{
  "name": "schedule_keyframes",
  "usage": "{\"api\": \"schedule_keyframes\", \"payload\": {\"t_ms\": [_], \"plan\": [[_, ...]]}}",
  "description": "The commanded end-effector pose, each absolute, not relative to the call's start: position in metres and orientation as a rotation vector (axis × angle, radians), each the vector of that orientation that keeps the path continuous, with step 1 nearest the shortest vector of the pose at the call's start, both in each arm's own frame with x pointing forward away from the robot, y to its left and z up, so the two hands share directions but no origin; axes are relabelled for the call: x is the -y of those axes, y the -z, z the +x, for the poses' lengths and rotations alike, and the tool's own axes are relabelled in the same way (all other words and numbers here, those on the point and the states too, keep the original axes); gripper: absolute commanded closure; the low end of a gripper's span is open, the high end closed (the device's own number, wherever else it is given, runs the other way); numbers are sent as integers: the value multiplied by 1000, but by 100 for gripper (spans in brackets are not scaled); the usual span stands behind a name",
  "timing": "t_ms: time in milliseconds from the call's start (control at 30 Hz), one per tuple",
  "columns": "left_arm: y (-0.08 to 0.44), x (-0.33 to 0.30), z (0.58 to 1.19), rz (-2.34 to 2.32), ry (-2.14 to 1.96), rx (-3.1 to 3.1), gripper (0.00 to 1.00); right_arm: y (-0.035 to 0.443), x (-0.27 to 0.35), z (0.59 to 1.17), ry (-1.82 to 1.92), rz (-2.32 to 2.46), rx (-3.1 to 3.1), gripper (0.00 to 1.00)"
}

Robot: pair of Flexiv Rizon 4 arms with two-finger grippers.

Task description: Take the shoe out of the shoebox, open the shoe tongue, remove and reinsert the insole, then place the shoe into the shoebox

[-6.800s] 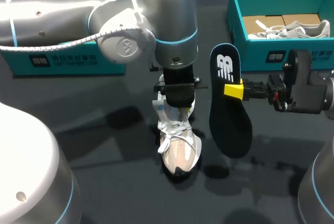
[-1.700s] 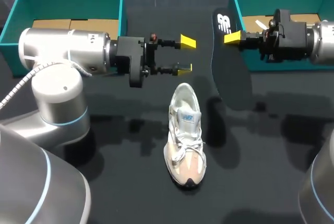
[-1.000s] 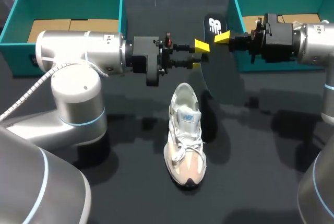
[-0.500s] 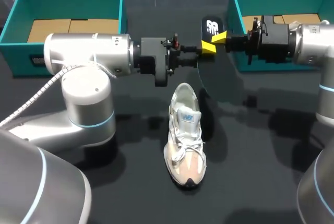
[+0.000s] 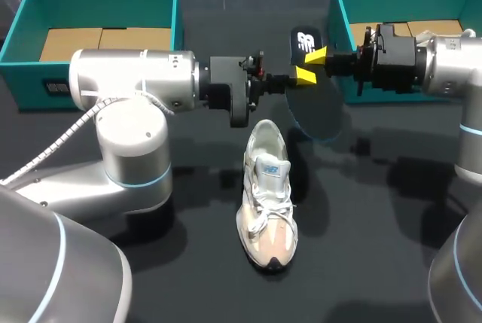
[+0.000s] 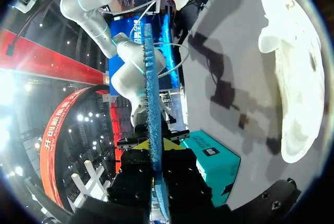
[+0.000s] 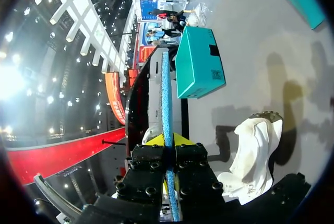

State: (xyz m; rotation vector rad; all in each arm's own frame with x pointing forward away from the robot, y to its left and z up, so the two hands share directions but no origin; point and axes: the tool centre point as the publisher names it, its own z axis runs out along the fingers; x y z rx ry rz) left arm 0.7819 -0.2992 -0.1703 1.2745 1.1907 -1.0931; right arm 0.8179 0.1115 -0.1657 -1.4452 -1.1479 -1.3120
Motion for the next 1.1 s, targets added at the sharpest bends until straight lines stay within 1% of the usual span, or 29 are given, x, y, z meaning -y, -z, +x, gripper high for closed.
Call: {"api": "schedule_keyframes", "payload": {"t_ms": [33, 133, 233, 267, 633, 900, 1100], "plan": [[171, 304, 781, 1277, 1089, -1197, 100, 166, -113, 818, 1305, -1450, 1149, 100], [172, 300, 780, 1277, 1087, -1206, 100, 167, -113, 817, 1309, -1445, 1142, 100], [172, 291, 780, 1276, 1082, -1217, 100, 167, -109, 814, 1333, -1428, 1131, 39], [172, 286, 780, 1277, 1082, -1223, 100, 166, -107, 812, 1344, -1413, 1132, 0], [168, 234, 776, 1218, 1232, -1362, 100, 162, -84, 792, 1427, -1305, 1144, 0], [168, 222, 777, 967, 1613, -1772, 100, 161, -72, 781, 1447, -1305, 1171, 0], [168, 220, 777, 983, 1596, -1782, 100, 161, -72, 781, 1447, -1305, 1171, 0]]}}
